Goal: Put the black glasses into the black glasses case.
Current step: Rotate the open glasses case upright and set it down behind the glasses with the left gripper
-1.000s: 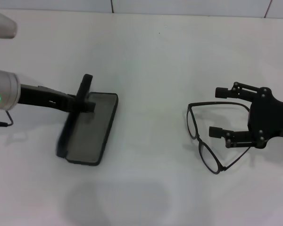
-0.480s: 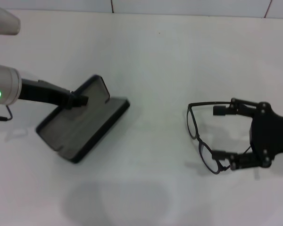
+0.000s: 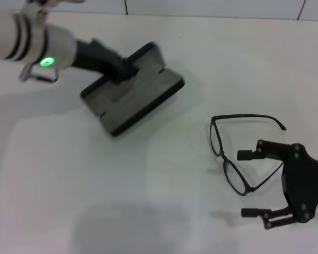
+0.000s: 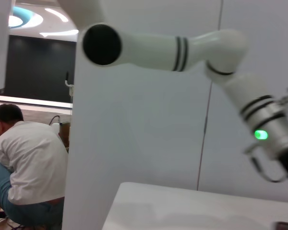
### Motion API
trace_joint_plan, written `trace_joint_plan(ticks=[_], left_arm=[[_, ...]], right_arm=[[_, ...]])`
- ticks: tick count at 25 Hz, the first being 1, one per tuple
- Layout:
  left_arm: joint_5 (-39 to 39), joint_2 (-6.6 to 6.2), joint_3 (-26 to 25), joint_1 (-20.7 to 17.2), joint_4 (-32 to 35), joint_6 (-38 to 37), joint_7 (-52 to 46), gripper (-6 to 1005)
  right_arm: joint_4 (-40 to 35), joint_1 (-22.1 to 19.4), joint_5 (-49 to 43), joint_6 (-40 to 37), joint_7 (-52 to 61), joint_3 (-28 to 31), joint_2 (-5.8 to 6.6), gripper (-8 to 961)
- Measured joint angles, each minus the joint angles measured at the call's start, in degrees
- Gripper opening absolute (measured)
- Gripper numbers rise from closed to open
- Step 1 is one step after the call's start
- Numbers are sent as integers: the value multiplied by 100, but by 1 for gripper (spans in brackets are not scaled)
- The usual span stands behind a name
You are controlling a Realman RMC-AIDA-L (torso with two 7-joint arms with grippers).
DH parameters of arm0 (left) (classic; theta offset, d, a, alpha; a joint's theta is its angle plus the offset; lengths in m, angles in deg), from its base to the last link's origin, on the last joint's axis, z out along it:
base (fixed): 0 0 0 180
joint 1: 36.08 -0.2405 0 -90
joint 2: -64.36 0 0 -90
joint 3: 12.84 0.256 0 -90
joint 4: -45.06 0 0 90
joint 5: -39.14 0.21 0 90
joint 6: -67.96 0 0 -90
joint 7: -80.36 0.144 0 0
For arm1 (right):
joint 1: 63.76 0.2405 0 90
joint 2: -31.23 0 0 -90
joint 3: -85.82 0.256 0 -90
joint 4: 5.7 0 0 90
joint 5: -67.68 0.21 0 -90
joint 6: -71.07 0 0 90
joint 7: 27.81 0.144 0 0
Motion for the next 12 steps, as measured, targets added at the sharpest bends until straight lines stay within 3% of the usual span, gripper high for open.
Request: trace_joint_plan(ticks=[7, 12], left_arm=[[-8, 10, 1803, 851, -410, 1584, 644, 196], [-4, 24, 2810, 1135, -543, 2014, 683, 196]], right_arm=[[310, -93, -4, -3, -448, -10, -12, 873], [507, -146, 10, -6, -696, -5, -10, 873]])
